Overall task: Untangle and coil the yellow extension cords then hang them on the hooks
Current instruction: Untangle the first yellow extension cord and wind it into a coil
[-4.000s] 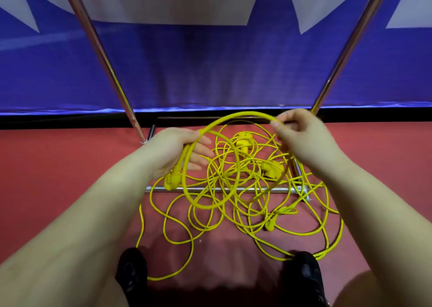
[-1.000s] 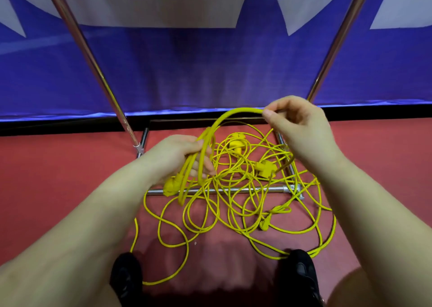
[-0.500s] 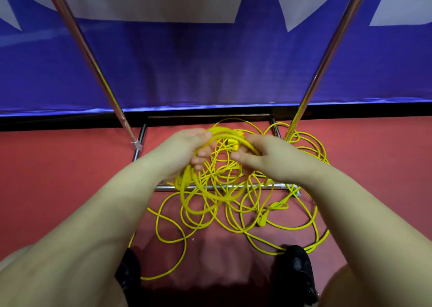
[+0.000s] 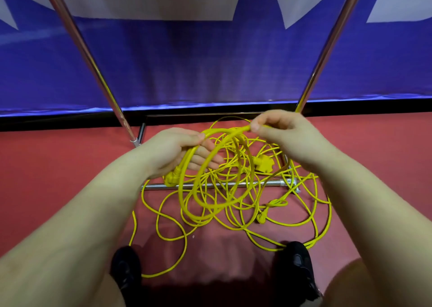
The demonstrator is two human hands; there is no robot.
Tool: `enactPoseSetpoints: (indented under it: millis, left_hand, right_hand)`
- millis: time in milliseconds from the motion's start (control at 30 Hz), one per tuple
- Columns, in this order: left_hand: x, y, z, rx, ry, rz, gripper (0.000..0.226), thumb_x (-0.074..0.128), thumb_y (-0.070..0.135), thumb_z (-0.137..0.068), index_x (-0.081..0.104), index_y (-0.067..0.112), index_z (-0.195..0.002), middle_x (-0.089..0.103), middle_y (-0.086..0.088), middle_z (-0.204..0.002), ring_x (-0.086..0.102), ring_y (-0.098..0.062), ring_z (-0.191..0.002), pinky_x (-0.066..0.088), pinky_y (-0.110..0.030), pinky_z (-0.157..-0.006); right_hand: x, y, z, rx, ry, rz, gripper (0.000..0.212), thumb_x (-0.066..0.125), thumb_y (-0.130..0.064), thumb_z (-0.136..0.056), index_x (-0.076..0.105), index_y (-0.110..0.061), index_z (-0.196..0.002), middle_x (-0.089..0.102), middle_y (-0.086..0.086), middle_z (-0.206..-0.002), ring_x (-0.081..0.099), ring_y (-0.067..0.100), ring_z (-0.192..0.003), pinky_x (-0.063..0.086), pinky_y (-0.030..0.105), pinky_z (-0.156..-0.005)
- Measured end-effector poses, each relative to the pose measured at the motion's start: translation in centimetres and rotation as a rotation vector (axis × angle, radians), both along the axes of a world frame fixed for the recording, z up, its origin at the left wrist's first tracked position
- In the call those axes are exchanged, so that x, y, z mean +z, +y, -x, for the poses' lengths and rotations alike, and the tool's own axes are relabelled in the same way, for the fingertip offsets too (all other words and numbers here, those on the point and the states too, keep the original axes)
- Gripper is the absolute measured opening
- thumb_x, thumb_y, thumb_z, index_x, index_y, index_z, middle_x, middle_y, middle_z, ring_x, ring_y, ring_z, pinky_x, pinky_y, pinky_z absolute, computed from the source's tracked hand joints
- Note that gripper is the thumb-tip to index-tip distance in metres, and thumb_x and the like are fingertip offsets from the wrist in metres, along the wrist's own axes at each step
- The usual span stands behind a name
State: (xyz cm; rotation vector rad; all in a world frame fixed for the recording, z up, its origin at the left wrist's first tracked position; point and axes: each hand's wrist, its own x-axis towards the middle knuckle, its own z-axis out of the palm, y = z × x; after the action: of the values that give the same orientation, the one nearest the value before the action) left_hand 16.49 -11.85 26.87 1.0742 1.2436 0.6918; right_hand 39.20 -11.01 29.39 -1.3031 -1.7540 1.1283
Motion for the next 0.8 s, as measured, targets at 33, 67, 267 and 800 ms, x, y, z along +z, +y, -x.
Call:
enactPoseSetpoints:
  millis: [33, 67, 267, 800]
  left_hand:
    - [-0.4, 0.2, 0.1, -0.02, 0.002, -0.02, 0.016, 0.052, 0.023, -0.089, 0.062, 0.011, -0.089, 0.066, -0.005, -0.073, 0.064, -0.016, -0.059, 0.051, -0.034, -0.064]
    - [-0.4, 0.1, 0.1, -0.04, 0.017, -0.04, 0.018, 0.057, 0.028, -0.083, 0.064, 0.013, -0.09, 0.067, -0.007, -0.078, 0.065, -0.019, -0.065, 0.052, -0.037, -0.069]
    - [-0.1, -0.6, -1.5, -0.1, 0.049, -0.032, 0.028, 0.051, 0.032, -0.092, 0.063, 0.007, -0.094, 0.073, -0.012, -0.082, 0.07, -0.024, -0.073, 0.058, -0.036, -0.073]
    - [0.7, -1.6, -2.8, -0.134, -0.135, 0.051, 0.027, 0.037, 0.016, -0.098, 0.058, 0.005, -0.085, 0.059, -0.001, -0.05, 0.055, -0.012, -0.041, 0.051, -0.023, -0.047]
  right_hand:
    - [-0.2, -0.2, 0.4, 0.058, -0.07, 0.012, 0.013, 0.063, -0.023, -0.087, 0.064, -0.025, -0.074, 0.059, -0.015, -0.062, 0.05, -0.002, -0.06, 0.039, 0.016, -0.064]
    - [-0.5, -0.5, 0.9, 0.092, -0.122, 0.02, 0.011, 0.064, -0.025, -0.086, 0.063, -0.025, -0.074, 0.058, -0.012, -0.063, 0.049, -0.001, -0.059, 0.039, 0.016, -0.063]
    - [-1.3, -1.5, 2.7, 0.092, -0.212, -0.019, 0.012, 0.07, -0.031, -0.08, 0.068, -0.02, -0.079, 0.06, 0.004, -0.07, 0.047, 0.008, -0.065, 0.039, 0.025, -0.062]
    - [-0.7, -0.9, 2.9, 0.044, -0.155, 0.018, 0.022, 0.075, -0.033, -0.075, 0.065, -0.014, -0.079, 0.07, 0.005, -0.072, 0.052, 0.027, -0.062, 0.045, 0.036, -0.06]
